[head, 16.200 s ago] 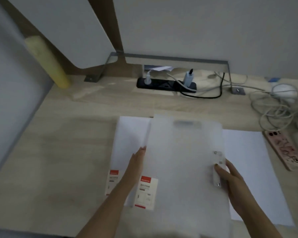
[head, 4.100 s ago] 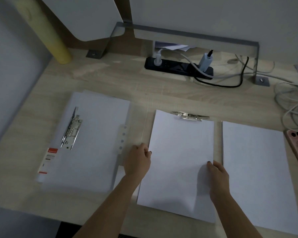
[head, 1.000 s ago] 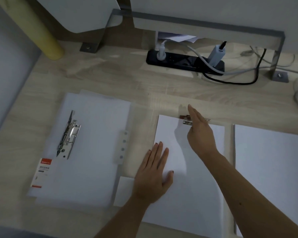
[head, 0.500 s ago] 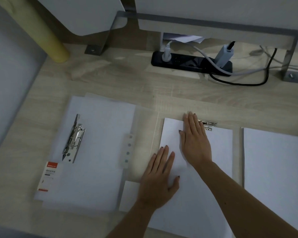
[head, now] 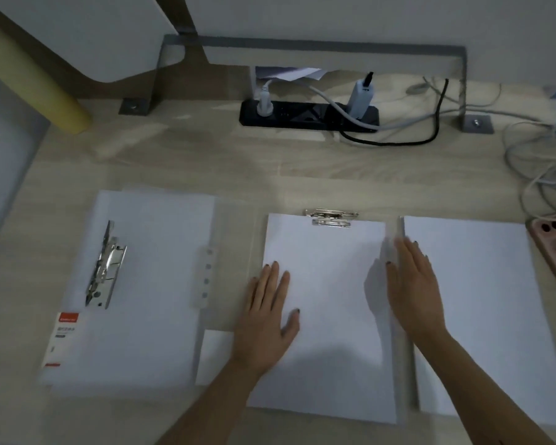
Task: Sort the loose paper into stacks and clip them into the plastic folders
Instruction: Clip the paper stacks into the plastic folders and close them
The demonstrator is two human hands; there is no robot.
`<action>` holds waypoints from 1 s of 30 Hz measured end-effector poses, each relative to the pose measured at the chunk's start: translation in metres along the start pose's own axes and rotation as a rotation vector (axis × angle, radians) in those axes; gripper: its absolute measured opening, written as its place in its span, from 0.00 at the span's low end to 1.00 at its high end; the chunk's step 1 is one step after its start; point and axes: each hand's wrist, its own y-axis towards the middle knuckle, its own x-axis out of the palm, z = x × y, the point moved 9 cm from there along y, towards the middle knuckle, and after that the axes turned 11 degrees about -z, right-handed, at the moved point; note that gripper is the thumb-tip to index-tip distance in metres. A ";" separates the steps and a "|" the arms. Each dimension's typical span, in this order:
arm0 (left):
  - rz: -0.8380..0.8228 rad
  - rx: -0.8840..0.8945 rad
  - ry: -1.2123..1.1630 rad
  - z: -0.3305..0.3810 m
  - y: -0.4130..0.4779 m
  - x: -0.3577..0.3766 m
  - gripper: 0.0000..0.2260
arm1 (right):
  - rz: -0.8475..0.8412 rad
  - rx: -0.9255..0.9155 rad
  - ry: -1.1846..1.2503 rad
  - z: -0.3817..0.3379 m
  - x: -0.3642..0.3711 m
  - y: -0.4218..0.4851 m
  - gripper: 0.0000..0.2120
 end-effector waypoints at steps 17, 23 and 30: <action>-0.286 0.220 0.260 0.199 0.045 0.062 0.31 | 0.088 0.650 0.285 0.214 -0.086 -0.071 0.19; -0.241 0.222 0.251 0.197 0.044 0.063 0.28 | 0.012 0.685 0.437 0.237 -0.085 -0.061 0.16; -0.267 0.175 0.268 0.197 0.045 0.061 0.29 | -0.028 0.624 0.631 0.235 -0.091 -0.060 0.07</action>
